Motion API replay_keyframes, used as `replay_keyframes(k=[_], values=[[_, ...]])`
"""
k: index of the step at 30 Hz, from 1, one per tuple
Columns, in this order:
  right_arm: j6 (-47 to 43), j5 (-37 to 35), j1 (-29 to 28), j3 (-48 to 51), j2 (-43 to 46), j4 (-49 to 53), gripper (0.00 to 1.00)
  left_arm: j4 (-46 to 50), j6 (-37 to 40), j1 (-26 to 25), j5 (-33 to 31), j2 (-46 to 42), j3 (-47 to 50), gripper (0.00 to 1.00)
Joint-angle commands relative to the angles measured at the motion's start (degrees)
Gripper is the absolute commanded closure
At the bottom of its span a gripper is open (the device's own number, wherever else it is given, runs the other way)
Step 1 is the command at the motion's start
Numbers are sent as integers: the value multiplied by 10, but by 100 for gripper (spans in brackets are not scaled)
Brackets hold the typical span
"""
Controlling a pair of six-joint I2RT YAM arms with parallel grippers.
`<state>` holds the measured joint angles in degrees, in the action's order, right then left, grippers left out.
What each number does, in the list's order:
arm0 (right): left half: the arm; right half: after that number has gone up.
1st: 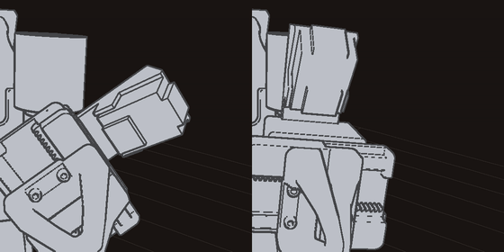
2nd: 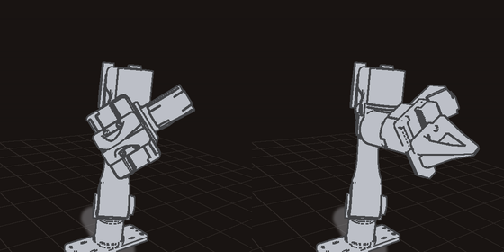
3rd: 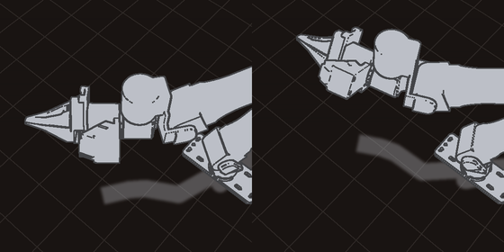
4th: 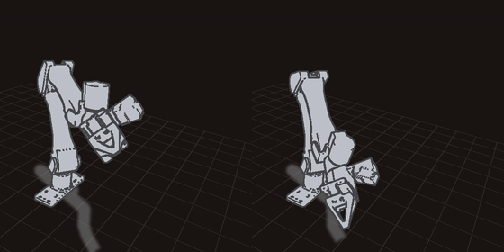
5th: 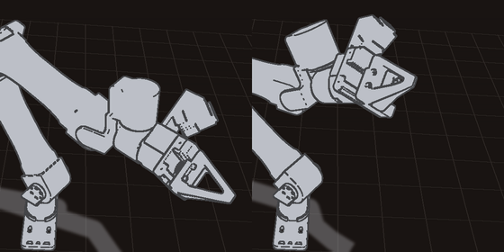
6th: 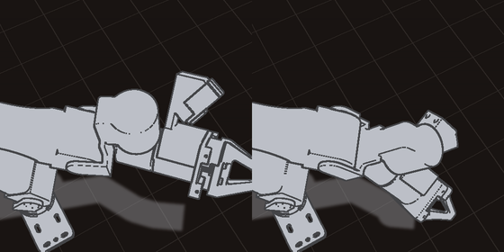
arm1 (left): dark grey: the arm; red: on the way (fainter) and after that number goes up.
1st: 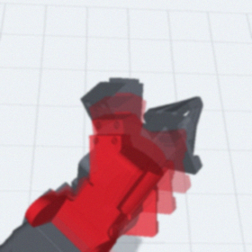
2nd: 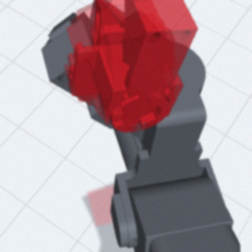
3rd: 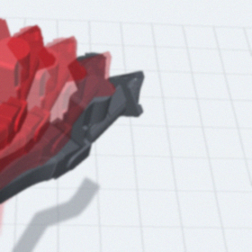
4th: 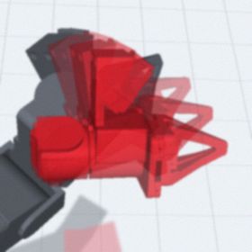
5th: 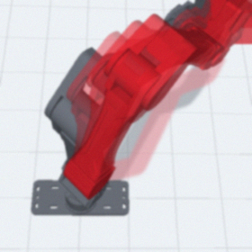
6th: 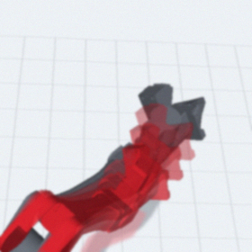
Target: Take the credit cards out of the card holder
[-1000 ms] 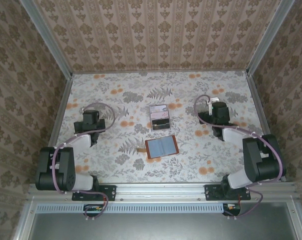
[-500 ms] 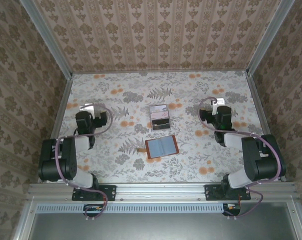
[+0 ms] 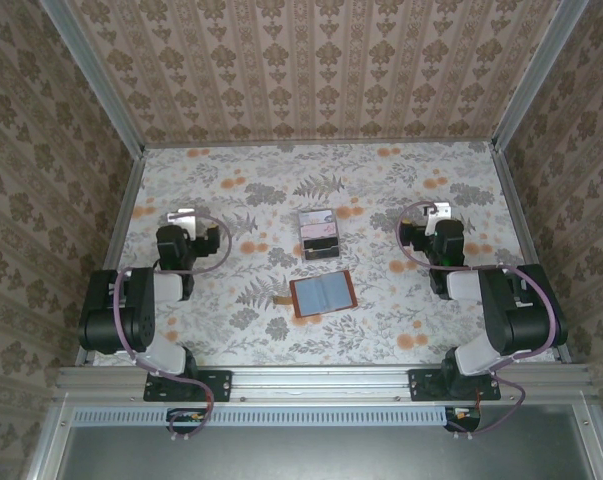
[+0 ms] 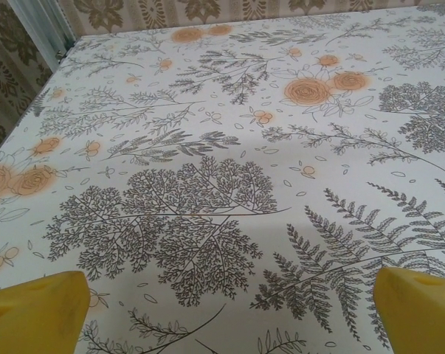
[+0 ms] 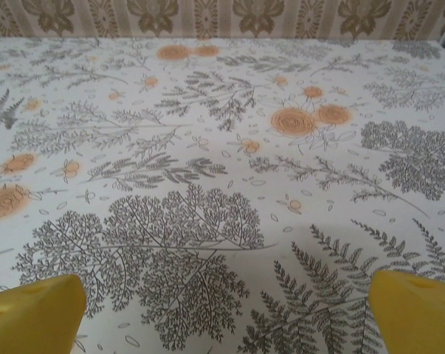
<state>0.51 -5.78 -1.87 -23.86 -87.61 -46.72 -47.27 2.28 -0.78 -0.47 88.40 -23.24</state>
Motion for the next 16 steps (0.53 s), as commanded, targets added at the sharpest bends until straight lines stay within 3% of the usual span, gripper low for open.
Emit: replay_keyframes(k=[1,16], values=[[13,-10,-1,8,-1,-29,0,-28,16,-9,-7,-2,5,0],[12,-3,2,21,4,-47,0,-25,14,-4,2,-1,2,0]])
